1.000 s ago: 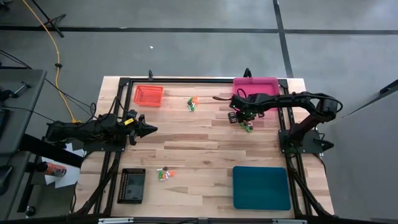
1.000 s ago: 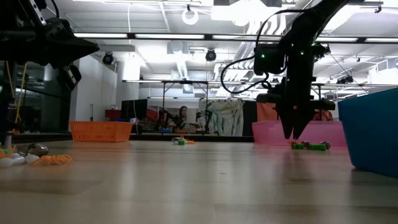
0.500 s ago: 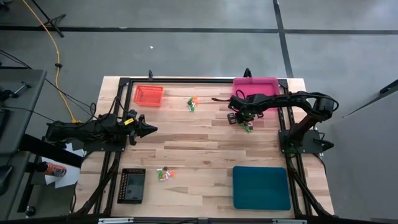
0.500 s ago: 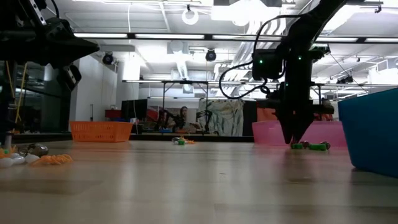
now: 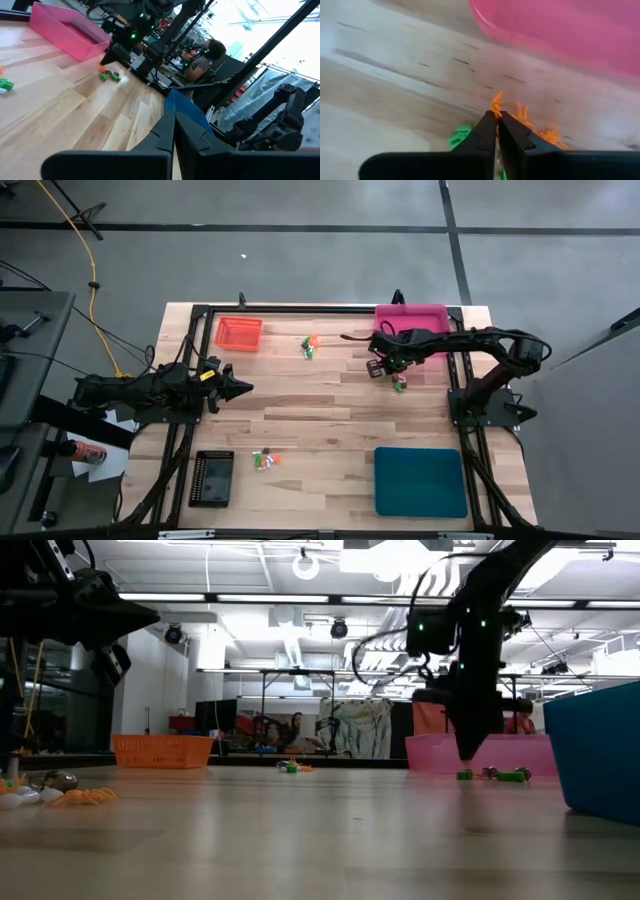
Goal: Sort Halloween decoration
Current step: Put the orange spider toy into the pink bin
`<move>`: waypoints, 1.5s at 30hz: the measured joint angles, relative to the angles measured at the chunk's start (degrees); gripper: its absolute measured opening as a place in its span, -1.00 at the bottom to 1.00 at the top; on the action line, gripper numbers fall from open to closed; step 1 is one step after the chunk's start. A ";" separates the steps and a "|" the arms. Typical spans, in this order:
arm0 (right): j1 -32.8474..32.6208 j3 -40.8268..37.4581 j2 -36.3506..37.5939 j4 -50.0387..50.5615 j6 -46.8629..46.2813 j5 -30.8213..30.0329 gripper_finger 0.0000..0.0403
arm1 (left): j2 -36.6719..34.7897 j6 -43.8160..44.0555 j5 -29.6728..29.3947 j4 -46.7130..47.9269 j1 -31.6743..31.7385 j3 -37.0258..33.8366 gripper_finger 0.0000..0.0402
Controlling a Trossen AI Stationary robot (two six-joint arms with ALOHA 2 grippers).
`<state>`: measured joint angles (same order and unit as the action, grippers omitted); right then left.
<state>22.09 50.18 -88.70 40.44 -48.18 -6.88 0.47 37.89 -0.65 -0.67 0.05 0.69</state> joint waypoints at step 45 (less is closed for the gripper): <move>27.00 1.50 -3.58 -8.95 15.59 9.30 -1.00 | -0.02 0.00 0.00 -0.01 0.00 0.01 -1.00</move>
<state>49.08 51.68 -92.28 31.49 -32.59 2.41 0.45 37.89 -0.64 -0.67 0.05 0.70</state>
